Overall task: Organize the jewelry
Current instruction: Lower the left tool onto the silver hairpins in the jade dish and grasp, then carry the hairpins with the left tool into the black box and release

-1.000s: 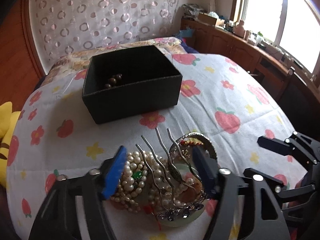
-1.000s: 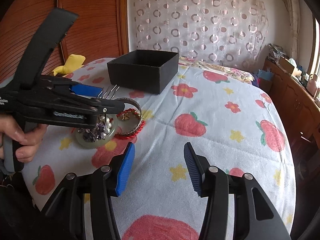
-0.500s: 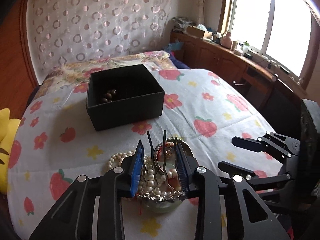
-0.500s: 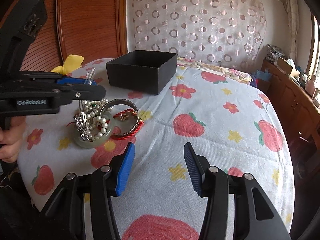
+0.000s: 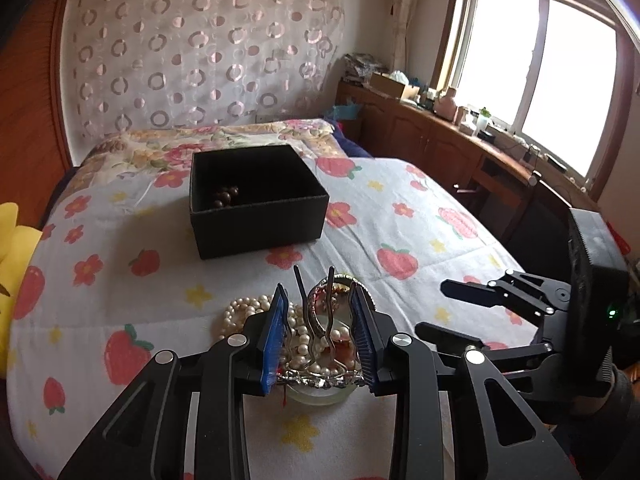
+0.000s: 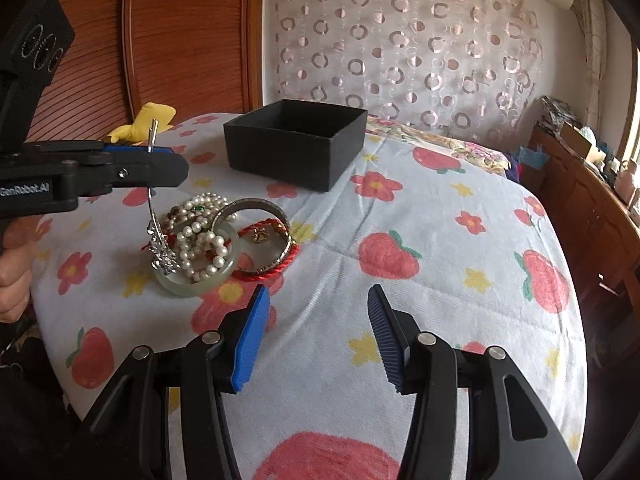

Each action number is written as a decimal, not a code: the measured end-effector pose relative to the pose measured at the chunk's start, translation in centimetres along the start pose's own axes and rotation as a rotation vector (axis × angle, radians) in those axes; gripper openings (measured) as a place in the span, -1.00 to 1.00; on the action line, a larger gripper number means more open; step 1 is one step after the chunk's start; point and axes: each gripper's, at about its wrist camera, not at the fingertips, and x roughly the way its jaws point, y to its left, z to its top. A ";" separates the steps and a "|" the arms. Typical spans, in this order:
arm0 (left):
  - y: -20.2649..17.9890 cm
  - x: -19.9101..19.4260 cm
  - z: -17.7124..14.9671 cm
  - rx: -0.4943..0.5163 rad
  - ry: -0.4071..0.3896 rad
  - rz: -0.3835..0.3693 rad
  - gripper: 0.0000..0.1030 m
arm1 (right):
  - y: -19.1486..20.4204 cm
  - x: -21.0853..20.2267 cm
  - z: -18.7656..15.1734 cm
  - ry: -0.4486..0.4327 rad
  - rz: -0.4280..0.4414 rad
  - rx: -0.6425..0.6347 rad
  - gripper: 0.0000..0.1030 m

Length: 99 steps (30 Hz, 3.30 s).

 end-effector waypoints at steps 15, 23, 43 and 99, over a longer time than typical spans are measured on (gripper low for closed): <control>1.9 -1.8 1.3 -0.022 -0.057 0.032 -0.41 | 0.6 4.9 4.7 0.081 0.096 -0.042 -0.62; 2.4 -1.9 1.0 -0.029 -0.056 0.038 -0.41 | 0.6 5.8 5.0 0.103 0.135 -0.040 -0.91; 3.4 -1.1 6.1 -0.006 -0.091 0.077 -0.41 | -0.5 3.4 8.9 -0.029 0.011 -0.071 -0.92; 9.1 0.8 4.4 -0.041 -0.103 0.203 0.85 | -0.2 9.4 15.5 -0.020 -0.029 -0.098 -0.84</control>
